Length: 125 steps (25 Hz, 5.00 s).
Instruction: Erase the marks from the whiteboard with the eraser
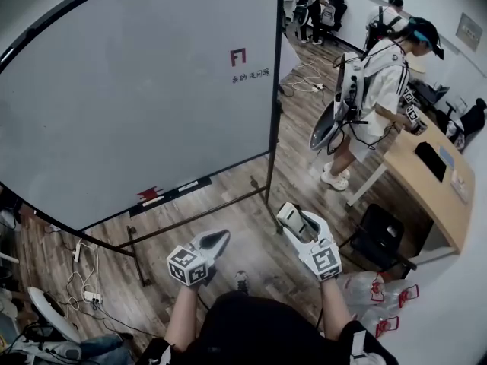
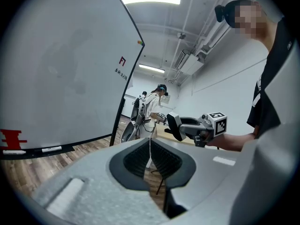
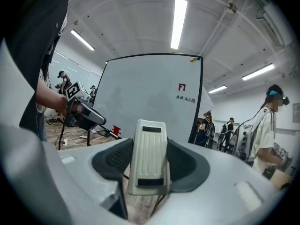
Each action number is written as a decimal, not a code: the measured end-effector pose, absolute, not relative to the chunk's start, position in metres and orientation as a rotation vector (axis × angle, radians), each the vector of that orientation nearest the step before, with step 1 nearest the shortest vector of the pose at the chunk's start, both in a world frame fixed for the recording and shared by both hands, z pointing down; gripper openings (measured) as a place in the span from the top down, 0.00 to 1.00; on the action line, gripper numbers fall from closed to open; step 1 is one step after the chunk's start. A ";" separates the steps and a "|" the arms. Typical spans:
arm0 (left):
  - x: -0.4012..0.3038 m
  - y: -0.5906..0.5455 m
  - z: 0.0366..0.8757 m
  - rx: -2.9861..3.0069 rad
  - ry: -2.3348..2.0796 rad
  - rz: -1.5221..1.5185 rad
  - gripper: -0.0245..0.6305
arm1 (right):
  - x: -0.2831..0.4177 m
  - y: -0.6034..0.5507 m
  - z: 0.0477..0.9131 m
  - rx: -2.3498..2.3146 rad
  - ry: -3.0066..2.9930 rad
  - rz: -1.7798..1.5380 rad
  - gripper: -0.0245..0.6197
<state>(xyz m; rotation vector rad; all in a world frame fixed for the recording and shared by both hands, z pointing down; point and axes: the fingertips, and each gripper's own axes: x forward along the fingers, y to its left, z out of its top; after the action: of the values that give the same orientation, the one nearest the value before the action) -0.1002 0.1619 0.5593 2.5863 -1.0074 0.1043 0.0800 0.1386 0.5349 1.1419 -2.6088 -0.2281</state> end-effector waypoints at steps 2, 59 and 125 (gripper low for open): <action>-0.107 0.149 0.561 2.586 -0.998 0.106 0.94 | 0.073 0.128 0.536 1.149 -2.603 -0.232 0.59; -0.114 -0.122 0.570 2.533 -1.076 0.081 0.94 | 0.059 -0.165 0.542 1.020 -2.628 -0.268 0.59; -0.115 -0.235 0.566 2.625 -1.002 0.207 0.94 | 0.046 -0.310 0.367 1.495 -2.695 -0.757 0.60</action>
<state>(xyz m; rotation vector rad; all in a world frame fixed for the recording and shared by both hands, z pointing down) -0.1146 -0.2350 0.5657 2.6246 -1.0020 0.2065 0.0457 -0.3102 0.3674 1.4948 -2.6945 -0.7573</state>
